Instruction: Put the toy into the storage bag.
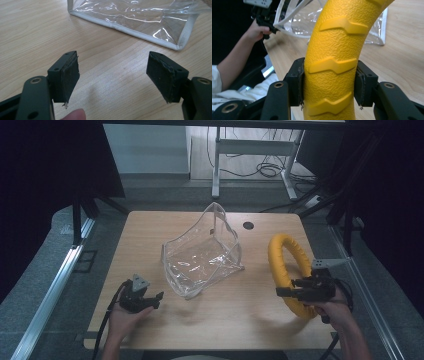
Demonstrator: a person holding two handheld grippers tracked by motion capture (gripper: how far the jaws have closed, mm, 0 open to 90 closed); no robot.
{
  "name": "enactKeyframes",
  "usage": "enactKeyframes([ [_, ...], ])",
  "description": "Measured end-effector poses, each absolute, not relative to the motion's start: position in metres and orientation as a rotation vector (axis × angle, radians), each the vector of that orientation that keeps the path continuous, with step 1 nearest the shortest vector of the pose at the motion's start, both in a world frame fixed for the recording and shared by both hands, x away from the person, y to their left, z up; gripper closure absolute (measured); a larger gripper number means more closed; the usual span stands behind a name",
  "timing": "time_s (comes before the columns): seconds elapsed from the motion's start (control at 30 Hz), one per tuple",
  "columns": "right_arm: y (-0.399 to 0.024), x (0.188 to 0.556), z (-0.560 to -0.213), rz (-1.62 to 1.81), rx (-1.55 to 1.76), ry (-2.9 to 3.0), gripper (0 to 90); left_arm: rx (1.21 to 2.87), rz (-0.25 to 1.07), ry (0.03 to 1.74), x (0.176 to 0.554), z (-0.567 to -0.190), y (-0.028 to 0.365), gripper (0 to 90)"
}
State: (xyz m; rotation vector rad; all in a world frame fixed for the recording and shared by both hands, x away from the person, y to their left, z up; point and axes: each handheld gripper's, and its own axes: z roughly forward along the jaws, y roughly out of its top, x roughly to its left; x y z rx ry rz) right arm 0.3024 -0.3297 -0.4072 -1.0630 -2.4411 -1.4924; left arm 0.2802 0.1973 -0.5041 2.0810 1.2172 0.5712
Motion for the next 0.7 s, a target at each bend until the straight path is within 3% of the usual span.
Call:
enactKeyframes([
  [0.7, -0.341, 0.305, -0.387, -1.823, -1.123, -2.278, 50.2, 2.059, 0.588, 1.224, 0.279, -0.502, 0.200, 26.5],
])
